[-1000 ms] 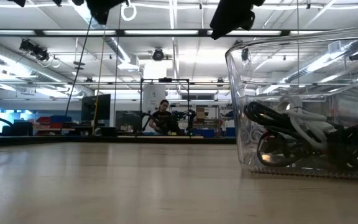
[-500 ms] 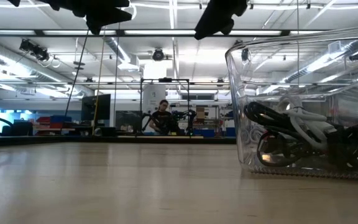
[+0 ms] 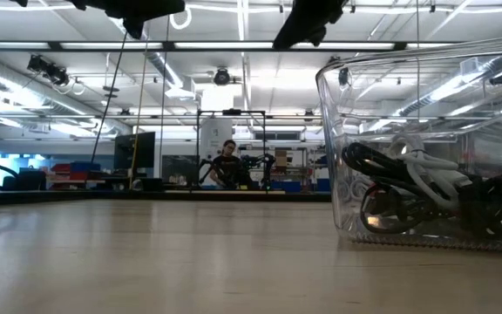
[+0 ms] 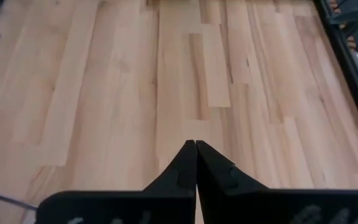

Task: Pick and place USB-C Cables
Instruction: Move the transparent bin to the center of the table

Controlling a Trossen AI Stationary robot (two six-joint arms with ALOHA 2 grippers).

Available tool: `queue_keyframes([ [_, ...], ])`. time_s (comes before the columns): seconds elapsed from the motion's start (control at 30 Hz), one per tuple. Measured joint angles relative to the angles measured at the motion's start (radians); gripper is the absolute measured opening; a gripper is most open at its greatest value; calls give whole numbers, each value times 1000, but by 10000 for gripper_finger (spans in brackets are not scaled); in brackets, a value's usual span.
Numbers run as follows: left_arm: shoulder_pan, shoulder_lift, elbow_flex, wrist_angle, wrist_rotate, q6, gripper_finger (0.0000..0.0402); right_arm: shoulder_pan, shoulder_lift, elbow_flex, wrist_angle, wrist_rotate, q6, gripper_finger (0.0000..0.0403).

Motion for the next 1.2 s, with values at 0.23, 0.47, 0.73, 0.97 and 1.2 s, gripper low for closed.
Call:
queue_keyframes([
  [0.23,-1,-137,1,-163,7,-53,4,-2,-162,-16,-53,6,11,2],
  [0.47,-26,-354,-51,-293,7,-110,2,5,-376,-222,24,5,65,2],
  [0.73,-41,-559,-203,-158,3,-85,1,5,-654,-559,312,-26,121,2],
  [0.97,-41,-594,-297,-47,3,-75,3,-5,-824,-827,571,-61,151,2],
  [1.2,-36,-593,-440,203,3,-46,4,-15,-896,-1036,790,-98,185,2],
])
